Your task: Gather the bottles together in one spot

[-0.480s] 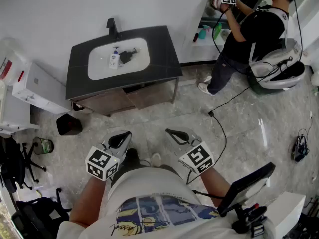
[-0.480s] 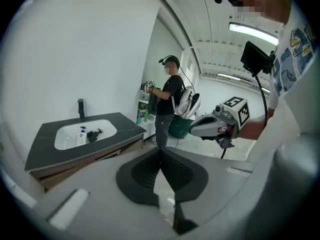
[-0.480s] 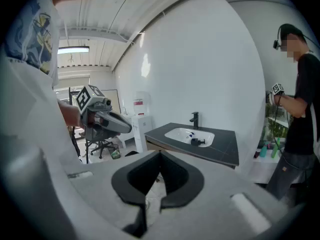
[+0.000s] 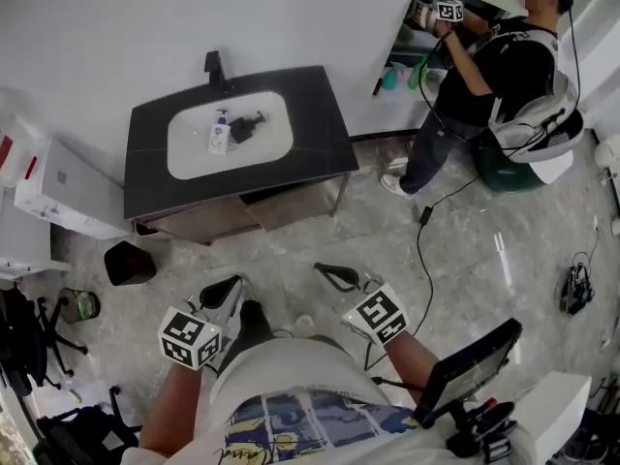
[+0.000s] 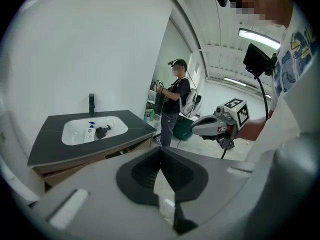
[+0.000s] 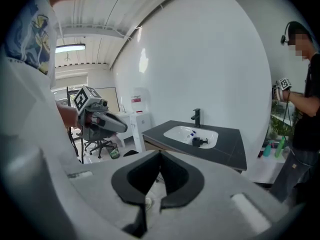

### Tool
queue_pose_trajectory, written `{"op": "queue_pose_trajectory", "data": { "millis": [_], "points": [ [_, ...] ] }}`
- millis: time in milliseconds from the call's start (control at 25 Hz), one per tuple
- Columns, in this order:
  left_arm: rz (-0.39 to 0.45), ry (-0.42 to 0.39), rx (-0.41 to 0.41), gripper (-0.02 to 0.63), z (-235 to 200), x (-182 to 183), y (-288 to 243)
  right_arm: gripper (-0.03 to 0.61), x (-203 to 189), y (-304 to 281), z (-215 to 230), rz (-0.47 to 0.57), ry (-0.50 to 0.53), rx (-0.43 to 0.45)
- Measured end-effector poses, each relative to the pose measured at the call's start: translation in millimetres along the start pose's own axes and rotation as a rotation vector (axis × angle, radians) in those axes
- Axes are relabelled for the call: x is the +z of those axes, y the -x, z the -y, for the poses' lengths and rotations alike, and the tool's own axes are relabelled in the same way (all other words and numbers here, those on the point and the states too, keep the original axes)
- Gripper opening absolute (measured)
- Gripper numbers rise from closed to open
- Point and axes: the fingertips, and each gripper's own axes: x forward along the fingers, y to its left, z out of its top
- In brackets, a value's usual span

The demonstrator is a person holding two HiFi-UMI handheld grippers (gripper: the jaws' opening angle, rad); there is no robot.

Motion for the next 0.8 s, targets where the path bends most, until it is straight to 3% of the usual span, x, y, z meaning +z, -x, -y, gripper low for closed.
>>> {"op": "queue_pose_trajectory", "data": {
  "millis": [200,800],
  "points": [
    [0.043,-0.032,-0.036,0.002,-41.2,37.3,-15.6,0.003,25.1,-37.1,18.8,-0.041,-0.008,-0.027],
    [0.069,-0.066,-0.062,0.032,-187.3,61.2,15.5,0.011,105.9,-182.1,7.5,-0.047,0.024,-0.051]
  ]
}}
